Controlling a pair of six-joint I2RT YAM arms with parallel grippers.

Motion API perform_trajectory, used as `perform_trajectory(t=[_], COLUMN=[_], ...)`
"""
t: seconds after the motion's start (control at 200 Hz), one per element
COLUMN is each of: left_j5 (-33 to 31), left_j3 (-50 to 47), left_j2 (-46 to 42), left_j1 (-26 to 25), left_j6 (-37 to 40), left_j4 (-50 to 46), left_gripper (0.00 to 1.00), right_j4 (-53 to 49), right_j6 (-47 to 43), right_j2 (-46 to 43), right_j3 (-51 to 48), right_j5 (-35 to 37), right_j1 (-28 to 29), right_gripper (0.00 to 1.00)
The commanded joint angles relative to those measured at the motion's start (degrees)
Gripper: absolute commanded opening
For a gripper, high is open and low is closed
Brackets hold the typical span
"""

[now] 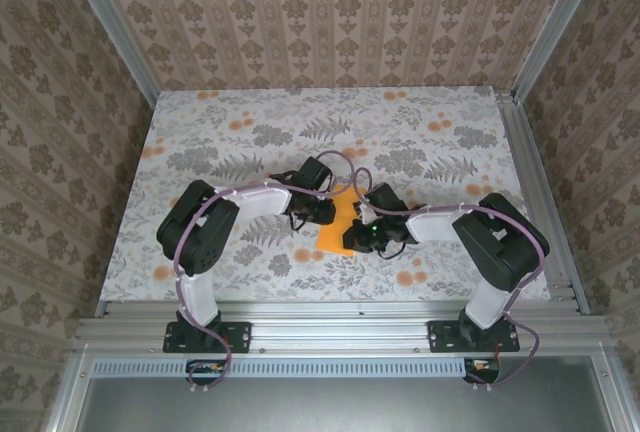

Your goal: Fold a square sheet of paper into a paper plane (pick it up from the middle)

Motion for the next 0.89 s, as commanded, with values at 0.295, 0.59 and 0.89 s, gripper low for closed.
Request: perform_trajectory(t=[0.295, 0.59, 0.89], left_j5=[-2.08, 0.65, 1.34], left_j3=[-3.67, 1.9, 8.74], left_j2=[5.59, 2.29, -1.26], left_j1=[0.78, 0.78, 1.03], left_j6=[1.08, 1.14, 1.46], left_j4=[-12.1, -13.07, -15.05], left_gripper=[0.23, 0.25, 0.33], right_j4=[-10.81, -5.74, -8.17], right_j6=[-2.59, -1.24, -3.53], right_j2=[-7.51, -4.66, 1.04], right_j3=[-0.61, 4.52, 8.9], right_j5=[3.72, 6.06, 8.25], right_j1=[-1.39, -5.61, -7.52], right_gripper=[0.12, 0.2, 0.3])
